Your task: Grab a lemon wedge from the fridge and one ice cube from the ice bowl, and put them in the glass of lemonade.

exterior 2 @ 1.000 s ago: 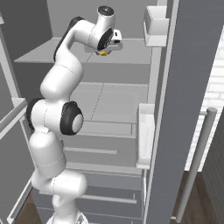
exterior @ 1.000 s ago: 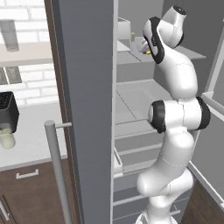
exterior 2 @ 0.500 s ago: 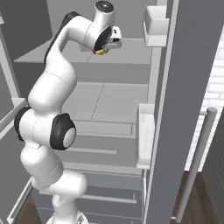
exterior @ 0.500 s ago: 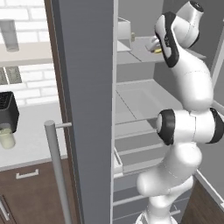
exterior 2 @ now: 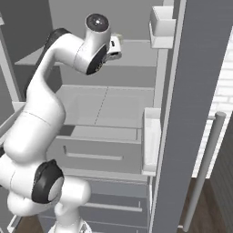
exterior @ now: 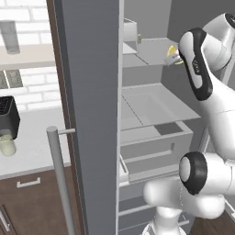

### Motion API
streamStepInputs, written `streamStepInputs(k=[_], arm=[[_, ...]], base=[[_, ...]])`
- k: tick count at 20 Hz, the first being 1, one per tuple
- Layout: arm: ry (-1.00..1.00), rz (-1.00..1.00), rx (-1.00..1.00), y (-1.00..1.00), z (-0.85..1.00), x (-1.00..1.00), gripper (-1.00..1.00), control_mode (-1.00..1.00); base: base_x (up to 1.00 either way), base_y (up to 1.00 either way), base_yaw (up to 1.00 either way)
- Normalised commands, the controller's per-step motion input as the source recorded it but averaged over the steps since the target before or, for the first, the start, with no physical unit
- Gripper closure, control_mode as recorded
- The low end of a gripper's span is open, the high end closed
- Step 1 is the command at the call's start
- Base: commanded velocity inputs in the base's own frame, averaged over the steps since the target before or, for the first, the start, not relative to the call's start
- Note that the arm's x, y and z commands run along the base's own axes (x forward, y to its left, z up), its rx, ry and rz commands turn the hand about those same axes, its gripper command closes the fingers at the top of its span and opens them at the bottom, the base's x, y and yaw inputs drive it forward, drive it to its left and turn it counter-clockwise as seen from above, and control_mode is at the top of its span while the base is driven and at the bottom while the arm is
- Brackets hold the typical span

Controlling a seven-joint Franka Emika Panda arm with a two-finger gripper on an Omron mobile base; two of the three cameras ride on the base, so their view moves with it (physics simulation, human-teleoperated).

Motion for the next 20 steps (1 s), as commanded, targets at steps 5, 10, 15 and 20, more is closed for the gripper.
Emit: streamStepInputs(k=[5,10,15,20], arm=[[0.07,0.02,-0.13,0.02,0.00,-1.00,1.00,-1.00],[0.19,0.00,-0.16,0.00,-0.08,-0.82,1.00,-1.00],[0.19,0.00,-0.14,0.00,-0.49,-0.65,1.00,-1.00],[0.12,-0.01,-0.01,0.00,-0.69,-0.57,1.00,-1.00]], base=[[0.00,0.00,0.00],[0.00,0.00,0.00],[0.00,0.00,0.00],[0.00,0.00,0.00]])
